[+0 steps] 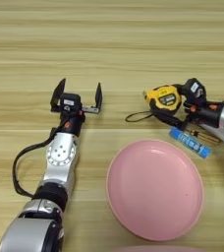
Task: Move the objects on the table
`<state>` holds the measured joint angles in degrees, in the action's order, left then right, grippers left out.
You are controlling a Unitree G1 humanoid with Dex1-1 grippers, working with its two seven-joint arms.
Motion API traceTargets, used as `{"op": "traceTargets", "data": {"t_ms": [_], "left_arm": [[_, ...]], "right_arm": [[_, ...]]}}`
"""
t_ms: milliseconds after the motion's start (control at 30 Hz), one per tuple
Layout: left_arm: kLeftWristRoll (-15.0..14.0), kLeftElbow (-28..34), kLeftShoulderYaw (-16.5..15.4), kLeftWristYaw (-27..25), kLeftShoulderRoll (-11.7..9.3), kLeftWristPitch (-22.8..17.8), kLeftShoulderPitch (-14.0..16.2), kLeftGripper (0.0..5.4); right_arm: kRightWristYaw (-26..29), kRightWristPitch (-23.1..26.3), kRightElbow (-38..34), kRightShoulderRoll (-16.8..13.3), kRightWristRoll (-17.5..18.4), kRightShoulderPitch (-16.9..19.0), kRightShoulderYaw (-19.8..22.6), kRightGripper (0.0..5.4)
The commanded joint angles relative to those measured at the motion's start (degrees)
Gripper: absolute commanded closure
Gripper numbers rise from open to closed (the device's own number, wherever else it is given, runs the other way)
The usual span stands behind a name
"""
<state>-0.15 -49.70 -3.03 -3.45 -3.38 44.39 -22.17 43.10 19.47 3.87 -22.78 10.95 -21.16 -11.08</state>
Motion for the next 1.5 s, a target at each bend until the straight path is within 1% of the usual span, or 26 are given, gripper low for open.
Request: {"op": "traceTargets", "data": {"t_ms": [33, 267, 367, 500, 633, 867, 900, 967, 1100, 1233, 1367, 1500], "left_arm": [[0.72, -0.63, 0.05, 0.21, -0.18, 0.43, -0.79, 0.0], [0.65, -1.23, -0.01, 0.22, -0.16, 0.55, -1.16, 0.0], [0.63, -1.33, -0.02, 0.22, -0.12, 0.57, -1.23, 0.0], [0.68, -1.39, 0.02, 0.33, -0.01, 0.6, -1.31, 0.0], [0.67, -1.41, 0.02, 0.36, 0.01, 0.65, -1.33, 0.0], [0.72, -0.96, 0.1, 0.37, -0.02, 0.71, -1.01, 0.0], [0.72, -0.88, 0.11, 0.37, -0.03, 0.71, -0.93, 0.0], [0.74, -0.73, 0.13, 0.36, -0.07, 0.71, -0.83, 0.0], [0.82, -0.63, 0.17, 0.39, -0.12, 0.71, -0.77, 0.0], [0.88, -0.81, 0.21, 0.43, -0.13, 0.74, -0.84, 0.0], [0.97, -0.91, 0.26, 0.45, -0.12, 0.72, -0.88, 0.0], [1.02, -1.07, 0.3, 0.45, -0.1, 0.73, -0.96, 0.0]], "right_arm": [[-1.66, -0.47, 3.14, 3.08, -1.5, -3.66, -1.07, 0.61], [-4.29, -2.37, 12.31, 8.0, -3.83, -7.07, -1.87, 0.61], [-4.99, -3.08, 16.31, 9.33, -4.58, -8.39, -1.75, 0.61], [-4.5, -3.66, 19.18, 9.71, -5.44, -8.91, -1.88, 0.61], [-3.33, -3.75, 20.22, 9.75, -6.13, -8.51, -2.63, 0.61], [-2.3, -3.5, 19.76, 9.86, -6.83, -7.87, -2.77, 0.61], [-2.2, -3.49, 19.59, 9.9, -6.88, -7.75, -2.78, 0.25], [-2.15, -3.59, 19.12, 10.0, -6.83, -7.6, -2.65, 0.03], [-2.25, -4.49, 17.7, 10.05, -6.35, -7.33, -1.94, 0.03], [-2.43, -6.2, 15.37, 10.04, -5.04, -6.87, -0.23, 0.03], [-1.65, -7.1, 11.72, 9.35, -3.37, -6.14, 1.34, 0.03], [2.12, -8.83, 5.6, 7.7, -1.06, -3.89, 1.53, 0.03]]}}
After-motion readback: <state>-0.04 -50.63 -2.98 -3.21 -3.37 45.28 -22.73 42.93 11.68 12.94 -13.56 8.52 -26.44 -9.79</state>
